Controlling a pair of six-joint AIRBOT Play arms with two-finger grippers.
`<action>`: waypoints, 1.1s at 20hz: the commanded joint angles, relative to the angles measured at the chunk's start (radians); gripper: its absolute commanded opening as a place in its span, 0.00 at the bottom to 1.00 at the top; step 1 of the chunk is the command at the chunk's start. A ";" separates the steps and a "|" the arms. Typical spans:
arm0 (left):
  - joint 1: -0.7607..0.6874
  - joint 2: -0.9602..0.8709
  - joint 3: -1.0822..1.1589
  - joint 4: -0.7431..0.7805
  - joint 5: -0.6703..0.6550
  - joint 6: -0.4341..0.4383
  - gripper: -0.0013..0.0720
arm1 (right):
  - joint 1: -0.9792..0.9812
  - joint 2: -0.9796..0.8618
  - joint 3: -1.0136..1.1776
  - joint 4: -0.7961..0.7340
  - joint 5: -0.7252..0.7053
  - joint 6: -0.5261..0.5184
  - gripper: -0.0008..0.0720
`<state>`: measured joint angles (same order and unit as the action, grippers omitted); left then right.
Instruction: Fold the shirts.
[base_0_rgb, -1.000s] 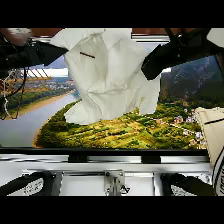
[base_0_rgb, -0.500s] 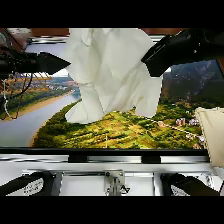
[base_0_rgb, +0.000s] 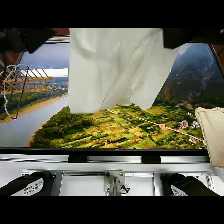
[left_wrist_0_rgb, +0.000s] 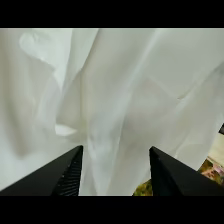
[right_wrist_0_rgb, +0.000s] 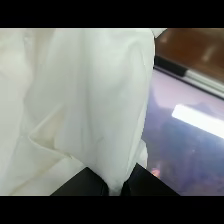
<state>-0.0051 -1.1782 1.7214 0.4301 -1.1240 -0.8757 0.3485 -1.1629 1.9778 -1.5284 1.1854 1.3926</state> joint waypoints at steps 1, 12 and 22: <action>0.001 0.049 0.048 0.005 0.107 0.024 0.72 | -0.001 0.048 0.001 -0.354 -0.048 0.201 0.13; 0.000 0.060 0.045 0.132 0.033 -0.001 0.72 | -0.196 0.142 0.001 -1.043 0.080 0.411 0.13; 0.000 0.046 0.045 0.166 0.020 -0.001 0.71 | -0.706 0.093 0.001 -0.875 0.018 0.433 0.13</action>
<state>-0.0051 -1.1255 1.7657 0.5816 -1.1019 -0.8761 -0.2413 -1.0527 1.9785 -2.4512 1.2362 1.8214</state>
